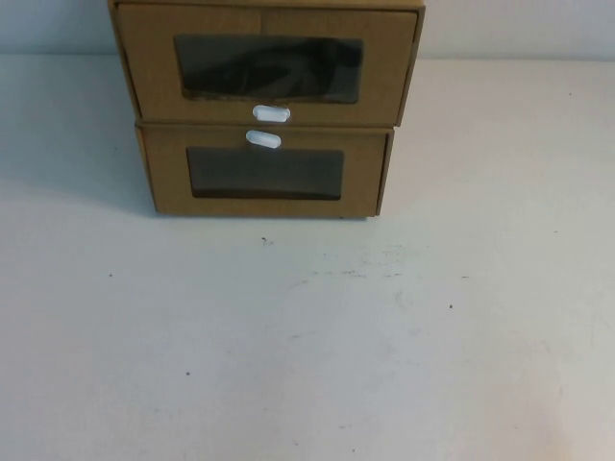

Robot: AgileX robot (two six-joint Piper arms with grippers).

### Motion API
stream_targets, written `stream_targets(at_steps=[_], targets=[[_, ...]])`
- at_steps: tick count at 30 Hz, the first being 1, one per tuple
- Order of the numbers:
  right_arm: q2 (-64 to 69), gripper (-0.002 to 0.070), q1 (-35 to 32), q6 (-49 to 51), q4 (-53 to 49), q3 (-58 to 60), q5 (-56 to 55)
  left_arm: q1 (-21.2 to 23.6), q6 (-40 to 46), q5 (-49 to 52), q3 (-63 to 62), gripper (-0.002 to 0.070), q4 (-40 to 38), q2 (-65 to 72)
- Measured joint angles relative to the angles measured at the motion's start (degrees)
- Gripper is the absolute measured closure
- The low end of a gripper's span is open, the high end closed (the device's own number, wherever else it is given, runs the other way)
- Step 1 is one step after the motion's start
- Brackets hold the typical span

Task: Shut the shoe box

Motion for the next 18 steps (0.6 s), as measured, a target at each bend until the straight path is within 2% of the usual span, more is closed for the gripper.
stream_targets(at_steps=[16, 18], targets=[[0.0, 0.0687, 0.0, 0.0, 0.04, 0.0, 0.0, 0.0, 0.0, 0.0, 0.0, 0.068, 0.15, 0.0], [0.0, 0.0687, 0.0, 0.0, 0.04, 0.0, 0.0, 0.0, -0.21, -0.26, 0.0, 0.068, 4.07, 0.0]])
